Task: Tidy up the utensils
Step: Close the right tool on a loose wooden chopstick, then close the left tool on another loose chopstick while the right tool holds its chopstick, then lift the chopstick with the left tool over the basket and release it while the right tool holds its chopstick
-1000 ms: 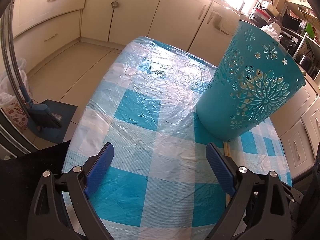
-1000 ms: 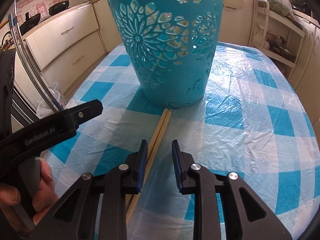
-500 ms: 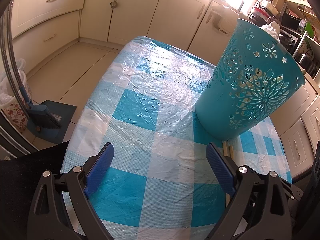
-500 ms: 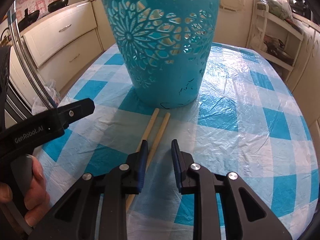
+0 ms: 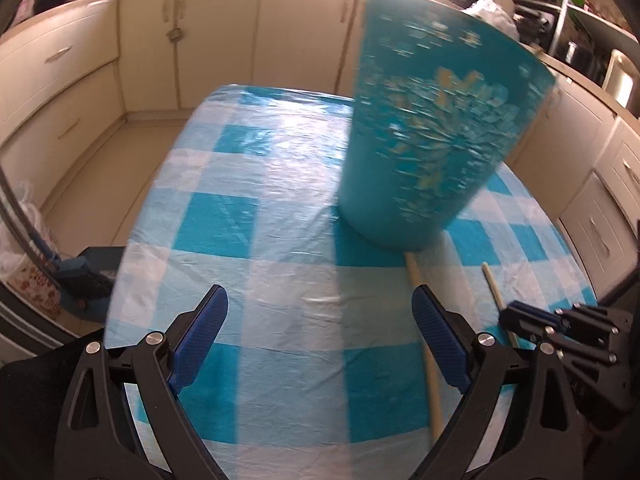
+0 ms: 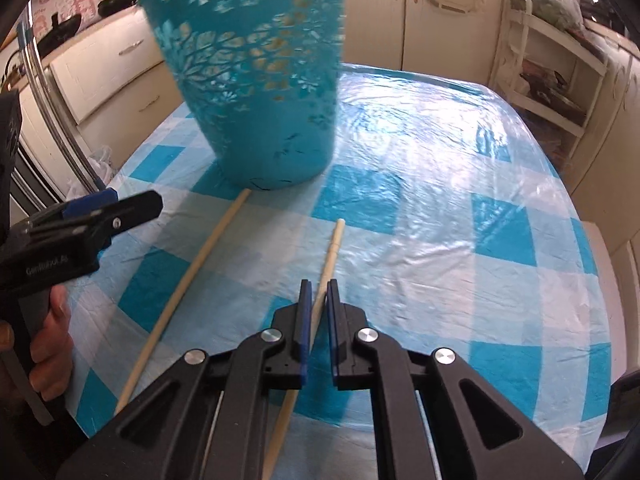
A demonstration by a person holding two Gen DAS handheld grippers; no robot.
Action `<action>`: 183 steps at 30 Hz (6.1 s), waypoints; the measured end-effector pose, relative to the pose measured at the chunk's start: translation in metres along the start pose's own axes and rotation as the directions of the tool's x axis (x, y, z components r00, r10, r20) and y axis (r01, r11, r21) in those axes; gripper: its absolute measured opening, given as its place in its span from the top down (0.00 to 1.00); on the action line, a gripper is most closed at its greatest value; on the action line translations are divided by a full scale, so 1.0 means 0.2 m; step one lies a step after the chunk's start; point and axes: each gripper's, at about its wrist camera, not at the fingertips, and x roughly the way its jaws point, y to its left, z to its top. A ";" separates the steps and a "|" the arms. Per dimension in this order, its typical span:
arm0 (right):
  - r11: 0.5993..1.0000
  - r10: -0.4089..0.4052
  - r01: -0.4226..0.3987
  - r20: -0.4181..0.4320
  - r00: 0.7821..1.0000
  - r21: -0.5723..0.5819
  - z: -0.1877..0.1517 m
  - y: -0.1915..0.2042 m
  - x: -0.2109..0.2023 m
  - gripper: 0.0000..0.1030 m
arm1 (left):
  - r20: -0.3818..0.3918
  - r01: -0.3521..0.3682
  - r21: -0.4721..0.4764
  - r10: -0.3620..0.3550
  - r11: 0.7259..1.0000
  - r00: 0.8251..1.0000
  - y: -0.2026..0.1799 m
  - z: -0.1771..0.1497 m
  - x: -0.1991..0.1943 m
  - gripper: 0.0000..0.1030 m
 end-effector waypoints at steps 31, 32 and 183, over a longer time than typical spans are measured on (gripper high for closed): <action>0.996 0.054 -0.057 0.039 0.998 0.068 -0.01 -0.05 0.00 0.90 | -0.066 -0.067 0.131 0.076 0.989 0.995 -0.22 -0.02 0.10 0.85; 0.996 0.052 -0.055 0.039 0.998 0.066 -0.01 -0.05 0.00 0.90 | -0.067 -0.065 0.132 0.075 0.989 0.995 -0.22 -0.02 0.11 0.86; 0.999 0.046 -0.046 0.062 0.997 -0.003 0.00 -0.01 0.02 0.80 | 0.253 0.055 0.126 -0.086 0.990 0.964 -0.21 0.84 -0.36 0.95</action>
